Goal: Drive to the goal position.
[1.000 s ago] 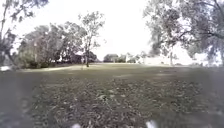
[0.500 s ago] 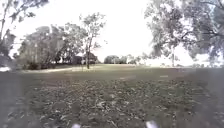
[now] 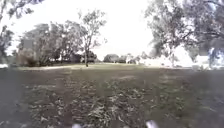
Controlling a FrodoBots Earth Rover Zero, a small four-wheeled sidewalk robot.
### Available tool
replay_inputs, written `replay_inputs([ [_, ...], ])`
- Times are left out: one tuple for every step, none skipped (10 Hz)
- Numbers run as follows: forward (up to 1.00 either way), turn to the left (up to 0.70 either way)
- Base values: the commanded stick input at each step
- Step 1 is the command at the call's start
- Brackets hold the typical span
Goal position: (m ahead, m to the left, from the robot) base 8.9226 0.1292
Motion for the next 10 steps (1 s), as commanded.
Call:
replay_inputs([
  [0.70, 0.00],
  [0.70, 0.00],
  [0.70, 0.00],
  [0.70, 0.00],
  [0.70, 0.00],
  [0.70, 0.00],
  [0.70, 0.00],
  [0.70, 0.00],
  [0.70, 0.00],
  [0.70, 0.00],
])
